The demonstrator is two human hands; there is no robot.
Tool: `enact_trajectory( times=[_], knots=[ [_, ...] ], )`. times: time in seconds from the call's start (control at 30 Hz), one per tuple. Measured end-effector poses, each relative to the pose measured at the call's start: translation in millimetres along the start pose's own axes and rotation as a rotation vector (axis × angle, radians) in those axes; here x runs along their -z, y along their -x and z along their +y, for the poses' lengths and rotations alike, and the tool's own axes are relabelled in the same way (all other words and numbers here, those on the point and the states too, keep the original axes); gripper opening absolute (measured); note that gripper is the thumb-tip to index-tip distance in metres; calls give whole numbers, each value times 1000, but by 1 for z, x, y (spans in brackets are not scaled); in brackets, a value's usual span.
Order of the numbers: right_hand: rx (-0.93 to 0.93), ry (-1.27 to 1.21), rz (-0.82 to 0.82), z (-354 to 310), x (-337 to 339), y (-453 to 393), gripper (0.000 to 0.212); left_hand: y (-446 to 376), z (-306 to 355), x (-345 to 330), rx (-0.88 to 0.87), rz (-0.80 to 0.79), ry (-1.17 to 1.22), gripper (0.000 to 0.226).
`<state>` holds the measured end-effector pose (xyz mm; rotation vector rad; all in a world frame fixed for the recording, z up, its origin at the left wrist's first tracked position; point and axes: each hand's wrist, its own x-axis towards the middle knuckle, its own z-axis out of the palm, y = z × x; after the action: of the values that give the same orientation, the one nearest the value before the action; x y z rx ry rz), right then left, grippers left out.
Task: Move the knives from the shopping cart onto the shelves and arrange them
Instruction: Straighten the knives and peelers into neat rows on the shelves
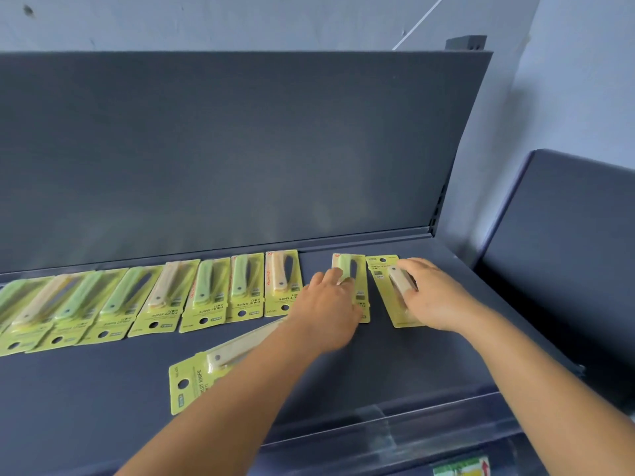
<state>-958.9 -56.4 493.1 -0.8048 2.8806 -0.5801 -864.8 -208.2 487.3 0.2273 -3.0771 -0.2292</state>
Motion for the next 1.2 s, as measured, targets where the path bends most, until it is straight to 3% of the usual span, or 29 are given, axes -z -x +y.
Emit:
enact_trajectory(
  times=[0.2,0.27,0.37,0.47,0.57,0.67,0.87,0.97,1.03,1.13,1.2],
  knots=[
    [1,97,-163,2,0,6,63,-2,4,-4,18,-35,-92,46],
    [-38,91,-146,0,-1,4,58,-2,3,-3,49,-21,-124,46],
    [-94,52,-68,-8,-3,1,32,-1,1,-3,51,-24,-115,45],
    [-114,147,-35,-16,-6,-1,37,0,0,-3,40,-20,-102,47],
    [-125,245,27,-11,-1,-6,26,2,-3,-3,32,-24,-96,49],
    [-167,337,70,5,7,-13,39,2,-5,-2,26,-28,-93,52],
    [-190,27,180,13,0,-20,36,0,-5,-1,23,-37,-82,52],
    [-53,-100,152,2,-7,-22,36,0,-5,1,29,-36,-75,51],
    [-80,-77,155,-8,-10,-22,32,0,-5,2,36,-41,-82,51],
    [-148,74,7,-18,-15,-20,52,2,-7,2,47,-44,-106,51],
    [-76,91,-60,-24,-17,-19,30,3,-9,4,59,-44,-116,51]
  ],
)
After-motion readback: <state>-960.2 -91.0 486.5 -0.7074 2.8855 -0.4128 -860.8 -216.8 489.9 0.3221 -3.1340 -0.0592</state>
